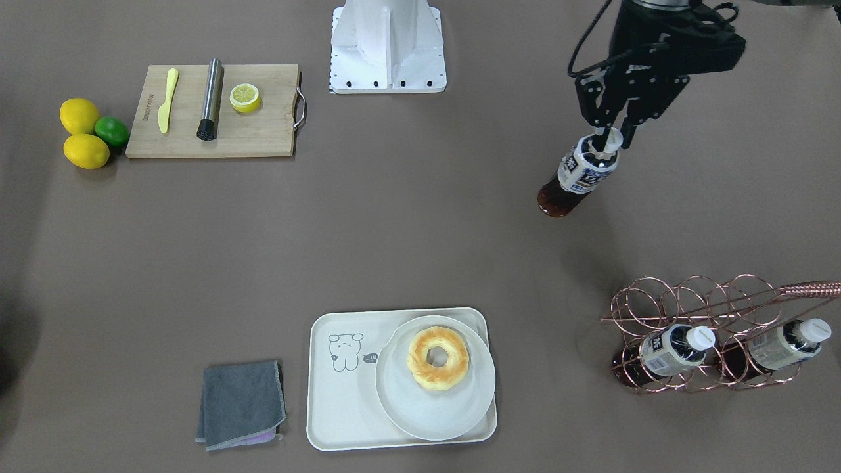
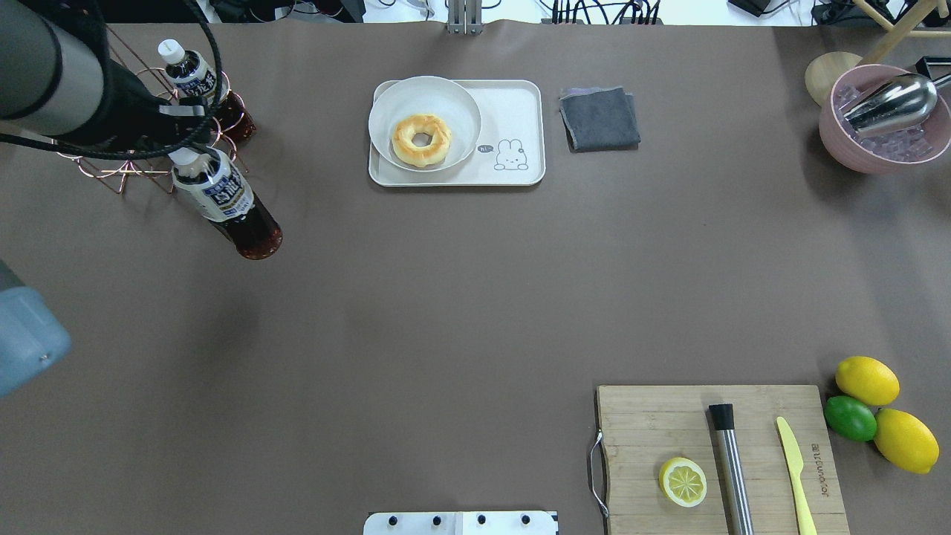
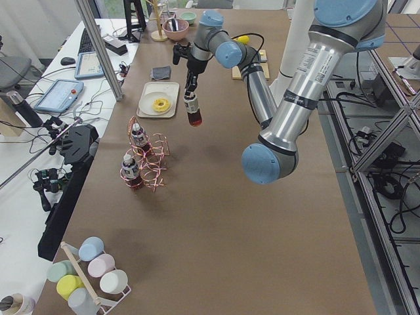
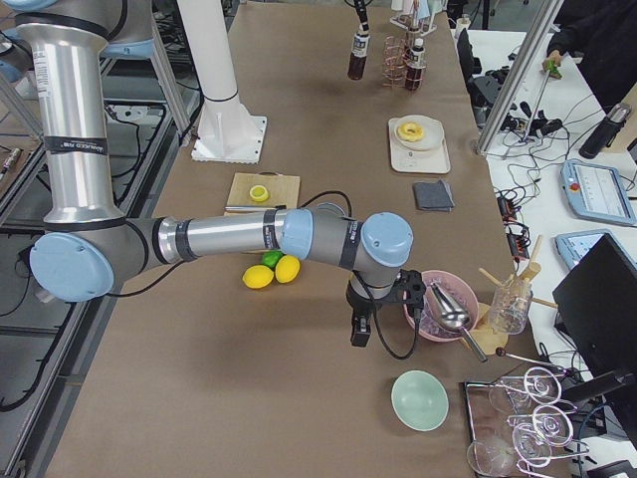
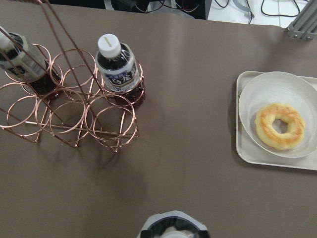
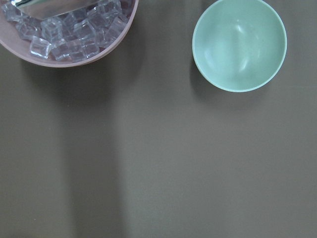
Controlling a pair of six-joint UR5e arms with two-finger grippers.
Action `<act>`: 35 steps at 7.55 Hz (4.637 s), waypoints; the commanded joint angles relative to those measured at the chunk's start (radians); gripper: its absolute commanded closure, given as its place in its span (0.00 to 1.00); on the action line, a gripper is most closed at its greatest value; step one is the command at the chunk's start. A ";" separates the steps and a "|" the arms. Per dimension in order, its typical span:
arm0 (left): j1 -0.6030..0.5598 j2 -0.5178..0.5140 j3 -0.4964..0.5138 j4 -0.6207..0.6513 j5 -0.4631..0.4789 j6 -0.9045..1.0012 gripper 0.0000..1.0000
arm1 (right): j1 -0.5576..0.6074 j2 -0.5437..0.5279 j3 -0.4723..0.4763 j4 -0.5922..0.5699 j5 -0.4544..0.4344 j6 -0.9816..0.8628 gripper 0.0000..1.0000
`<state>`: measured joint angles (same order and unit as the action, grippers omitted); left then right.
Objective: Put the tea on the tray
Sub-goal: 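Lift the tea bottle out of the rack with the left gripper, then carry the bottle toward the tray and set it down on the table short of it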
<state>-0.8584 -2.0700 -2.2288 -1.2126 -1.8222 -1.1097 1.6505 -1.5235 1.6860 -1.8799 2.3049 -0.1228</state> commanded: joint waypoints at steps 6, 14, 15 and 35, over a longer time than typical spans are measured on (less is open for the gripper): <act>0.385 -0.370 0.216 0.094 0.327 -0.361 1.00 | 0.006 -0.023 -0.057 0.134 0.001 0.002 0.00; 0.533 -0.409 0.321 0.100 0.466 -0.397 1.00 | 0.035 -0.055 -0.058 0.156 0.001 -0.004 0.00; 0.535 -0.409 0.321 0.099 0.468 -0.397 1.00 | 0.035 -0.055 -0.060 0.156 -0.001 -0.003 0.00; 0.415 -0.009 0.037 -0.024 0.491 -0.196 0.03 | 0.043 -0.035 -0.048 0.156 0.034 0.011 0.00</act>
<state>-0.4236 -2.1725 -2.1532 -1.2318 -1.3256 -1.3064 1.6939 -1.5637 1.6340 -1.7249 2.3101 -0.1142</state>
